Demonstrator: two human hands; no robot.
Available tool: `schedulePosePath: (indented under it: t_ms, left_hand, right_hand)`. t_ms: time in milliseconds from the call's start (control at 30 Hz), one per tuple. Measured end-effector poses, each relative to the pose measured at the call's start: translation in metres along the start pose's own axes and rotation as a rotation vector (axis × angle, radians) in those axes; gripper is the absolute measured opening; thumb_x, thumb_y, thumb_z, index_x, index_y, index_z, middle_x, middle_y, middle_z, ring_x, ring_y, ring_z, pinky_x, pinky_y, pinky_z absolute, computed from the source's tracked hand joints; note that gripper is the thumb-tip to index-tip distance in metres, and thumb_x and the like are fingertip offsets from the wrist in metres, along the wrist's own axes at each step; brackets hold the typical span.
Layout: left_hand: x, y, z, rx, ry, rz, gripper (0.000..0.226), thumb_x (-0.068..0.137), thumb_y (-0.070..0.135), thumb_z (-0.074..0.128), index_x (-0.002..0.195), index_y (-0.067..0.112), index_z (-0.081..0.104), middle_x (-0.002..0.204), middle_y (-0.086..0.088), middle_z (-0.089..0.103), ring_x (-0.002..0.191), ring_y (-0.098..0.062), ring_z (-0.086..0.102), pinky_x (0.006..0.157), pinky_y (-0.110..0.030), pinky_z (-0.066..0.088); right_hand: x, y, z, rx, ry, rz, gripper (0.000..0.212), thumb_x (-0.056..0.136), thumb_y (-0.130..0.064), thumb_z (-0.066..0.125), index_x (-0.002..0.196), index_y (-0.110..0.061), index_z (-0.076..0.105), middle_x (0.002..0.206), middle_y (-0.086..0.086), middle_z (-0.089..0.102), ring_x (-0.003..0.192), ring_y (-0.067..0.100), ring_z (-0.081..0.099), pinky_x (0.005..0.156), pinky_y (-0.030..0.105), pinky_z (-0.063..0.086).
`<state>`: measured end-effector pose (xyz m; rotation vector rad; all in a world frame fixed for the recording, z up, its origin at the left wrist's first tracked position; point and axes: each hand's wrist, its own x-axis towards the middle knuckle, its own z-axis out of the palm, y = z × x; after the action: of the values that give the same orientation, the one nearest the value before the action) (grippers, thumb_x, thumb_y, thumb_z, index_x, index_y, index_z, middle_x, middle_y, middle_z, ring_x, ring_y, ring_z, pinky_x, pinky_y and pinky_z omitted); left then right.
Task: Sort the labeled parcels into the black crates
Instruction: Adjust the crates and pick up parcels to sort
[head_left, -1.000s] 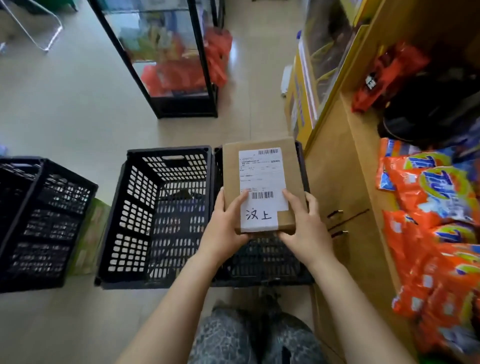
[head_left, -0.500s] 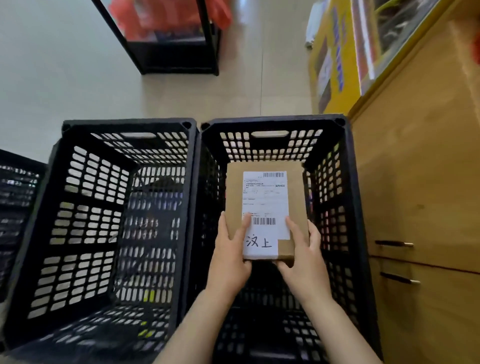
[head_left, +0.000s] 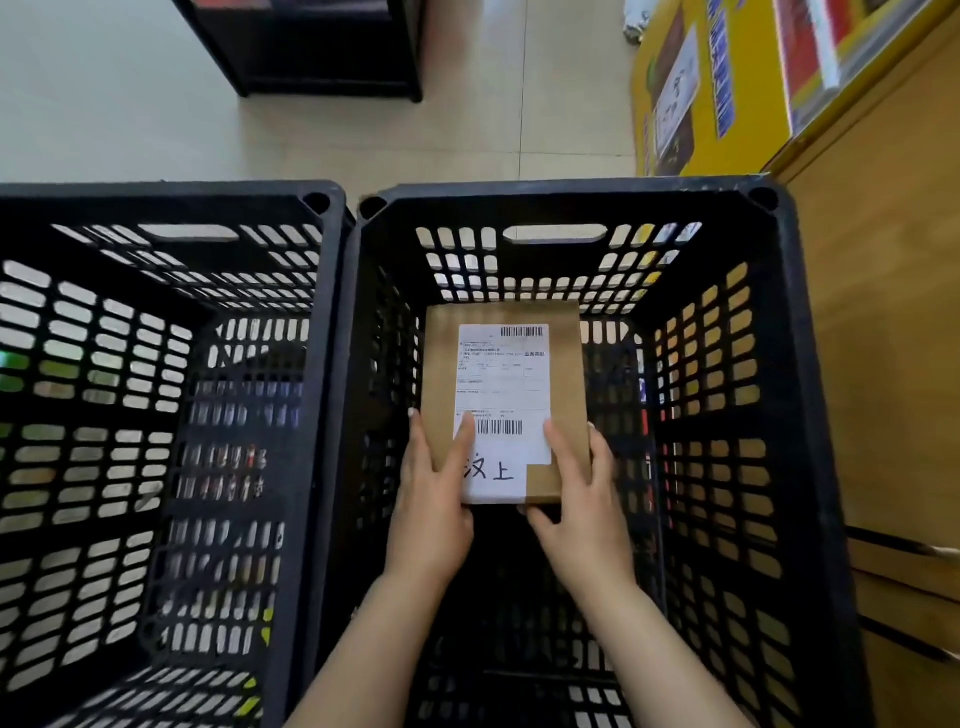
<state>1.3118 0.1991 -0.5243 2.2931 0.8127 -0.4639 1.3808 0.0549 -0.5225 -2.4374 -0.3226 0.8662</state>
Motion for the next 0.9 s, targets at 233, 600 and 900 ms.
schedulePosePath:
  t_ms: [233, 600, 900]
  left_hand:
    - [0.017, -0.009, 0.005, 0.042, 0.092, 0.079, 0.090, 0.087, -0.005, 0.053, 0.154, 0.035, 0.008, 0.159, -0.007, -0.024, 0.148, -0.022, -0.015, 0.119, -0.038, 0.016]
    - [-0.018, 0.003, -0.006, 0.048, 0.122, 0.192, 0.082, 0.086, 0.002, 0.059, 0.154, 0.026, 0.018, 0.163, -0.002, 0.001, 0.149, -0.015, -0.006, 0.115, -0.022, -0.010]
    - [-0.136, 0.045, -0.114, 0.030, 0.291, 0.318, 0.077, 0.071, -0.002, 0.074, 0.142, 0.014, 0.048, 0.138, -0.007, 0.051, 0.129, -0.024, 0.045, 0.107, -0.037, 0.038]
  right_hand:
    - [0.019, -0.001, 0.003, 0.013, 0.008, -0.052, 0.088, 0.089, -0.014, 0.067, 0.149, -0.046, 0.012, 0.158, -0.013, -0.014, 0.136, 0.021, 0.037, 0.092, 0.033, 0.050]
    - [-0.008, -0.006, -0.012, 0.012, 0.025, -0.040, 0.068, 0.089, -0.021, 0.067, 0.146, -0.036, 0.034, 0.157, -0.009, 0.016, 0.142, 0.015, 0.024, 0.112, 0.037, 0.035]
    - [-0.107, -0.092, -0.107, 0.041, 0.091, -0.322, 0.045, 0.087, -0.013, 0.066, 0.130, -0.025, 0.056, 0.127, -0.012, 0.046, 0.120, 0.005, 0.044, 0.102, 0.025, 0.042]
